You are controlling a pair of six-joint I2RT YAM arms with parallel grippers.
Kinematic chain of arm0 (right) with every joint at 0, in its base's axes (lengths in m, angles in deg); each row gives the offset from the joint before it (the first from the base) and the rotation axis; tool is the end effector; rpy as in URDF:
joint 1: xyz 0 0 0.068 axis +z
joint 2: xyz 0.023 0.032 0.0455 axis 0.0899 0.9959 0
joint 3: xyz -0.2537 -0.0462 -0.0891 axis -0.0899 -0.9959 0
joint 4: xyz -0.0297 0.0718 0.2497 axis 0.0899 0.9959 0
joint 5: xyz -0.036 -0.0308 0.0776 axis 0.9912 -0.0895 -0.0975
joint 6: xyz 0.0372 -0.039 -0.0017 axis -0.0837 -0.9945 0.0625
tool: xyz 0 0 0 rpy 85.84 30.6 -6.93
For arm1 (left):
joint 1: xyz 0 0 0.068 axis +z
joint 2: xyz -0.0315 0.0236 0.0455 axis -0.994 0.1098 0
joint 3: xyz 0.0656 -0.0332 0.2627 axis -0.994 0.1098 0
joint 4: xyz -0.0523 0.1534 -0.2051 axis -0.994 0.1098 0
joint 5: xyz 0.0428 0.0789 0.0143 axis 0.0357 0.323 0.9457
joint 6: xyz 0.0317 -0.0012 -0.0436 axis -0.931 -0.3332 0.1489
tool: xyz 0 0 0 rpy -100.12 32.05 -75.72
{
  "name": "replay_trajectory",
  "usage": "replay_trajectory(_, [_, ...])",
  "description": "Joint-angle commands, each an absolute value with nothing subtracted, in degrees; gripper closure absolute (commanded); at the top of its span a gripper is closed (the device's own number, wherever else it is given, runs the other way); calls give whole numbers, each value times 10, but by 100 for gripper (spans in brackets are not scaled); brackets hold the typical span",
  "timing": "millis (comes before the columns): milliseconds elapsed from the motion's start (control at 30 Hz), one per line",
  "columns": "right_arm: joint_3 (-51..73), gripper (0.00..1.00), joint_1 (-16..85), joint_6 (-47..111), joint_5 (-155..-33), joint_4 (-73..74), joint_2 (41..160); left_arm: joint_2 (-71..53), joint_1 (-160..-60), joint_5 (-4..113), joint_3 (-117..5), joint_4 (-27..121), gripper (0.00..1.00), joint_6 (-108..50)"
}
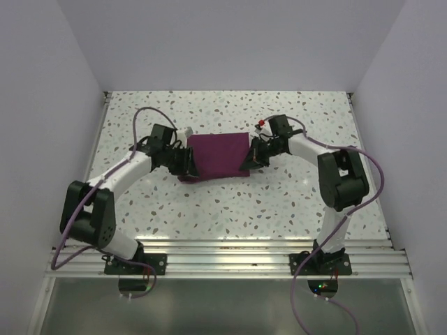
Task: Prepare the surgical pack
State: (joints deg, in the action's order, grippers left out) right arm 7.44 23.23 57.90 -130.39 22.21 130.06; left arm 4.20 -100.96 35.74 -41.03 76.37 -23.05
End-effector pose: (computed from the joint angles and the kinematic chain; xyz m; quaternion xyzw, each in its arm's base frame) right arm 0.3637 0.1447 0.1702 0.0204 0.9014 0.4287 0.0580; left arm 0.2904 -0.1072 0.2111 0.0613 0.9360 -0.2932 0.1848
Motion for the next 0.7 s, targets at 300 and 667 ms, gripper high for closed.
replay_trajectory(300, [-21,1,236,505,-1102,396,1074,-172,-1000,406,-357,752,43,-181])
replay_trajectory(667, [-223,1,248,580,-1101,145,900,-265,-1000,381,-217,592,0,-89])
